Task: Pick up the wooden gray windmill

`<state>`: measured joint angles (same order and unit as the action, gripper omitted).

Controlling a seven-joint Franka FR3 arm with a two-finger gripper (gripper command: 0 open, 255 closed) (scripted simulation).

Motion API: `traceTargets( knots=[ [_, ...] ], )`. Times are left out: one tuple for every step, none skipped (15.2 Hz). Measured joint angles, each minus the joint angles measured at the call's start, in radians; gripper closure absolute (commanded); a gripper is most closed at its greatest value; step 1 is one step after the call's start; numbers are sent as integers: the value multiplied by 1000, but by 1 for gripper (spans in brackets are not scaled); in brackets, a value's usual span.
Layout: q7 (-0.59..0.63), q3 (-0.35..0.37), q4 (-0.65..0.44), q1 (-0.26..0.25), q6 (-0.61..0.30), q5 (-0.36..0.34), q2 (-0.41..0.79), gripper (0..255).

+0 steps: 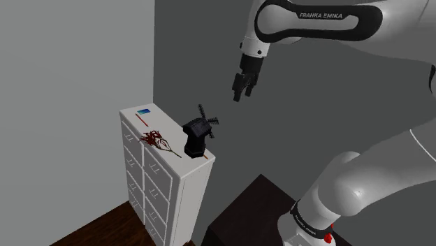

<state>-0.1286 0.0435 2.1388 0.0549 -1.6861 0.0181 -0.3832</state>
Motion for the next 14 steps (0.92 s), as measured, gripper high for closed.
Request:
traceTargets(
  knots=[
    [-5,-3,-16,5,-12,-12,42,0],
    [1,1,-37,6,-19,-19,83,0],
    [2,2,-56,9,-24,-29,121,0],
    [4,2,-77,11,-34,-39,165,0],
    [5,2,-109,14,-36,-49,212,0],
    [7,2,-127,16,-44,-59,252,0],
    [8,1,-151,18,-46,-69,293,0],
    [6,-2,-167,22,-55,-80,331,0],
    [10,-2,-190,23,-56,-90,369,0],
    [15,-1,-224,22,-52,-99,413,0],
    [15,-4,-256,24,-50,-110,456,0],
    [20,-4,-282,24,-50,-119,496,0],
    [21,-6,-319,24,-44,-129,541,0],
    [16,-11,-345,28,-38,-139,574,0]
  ],
)
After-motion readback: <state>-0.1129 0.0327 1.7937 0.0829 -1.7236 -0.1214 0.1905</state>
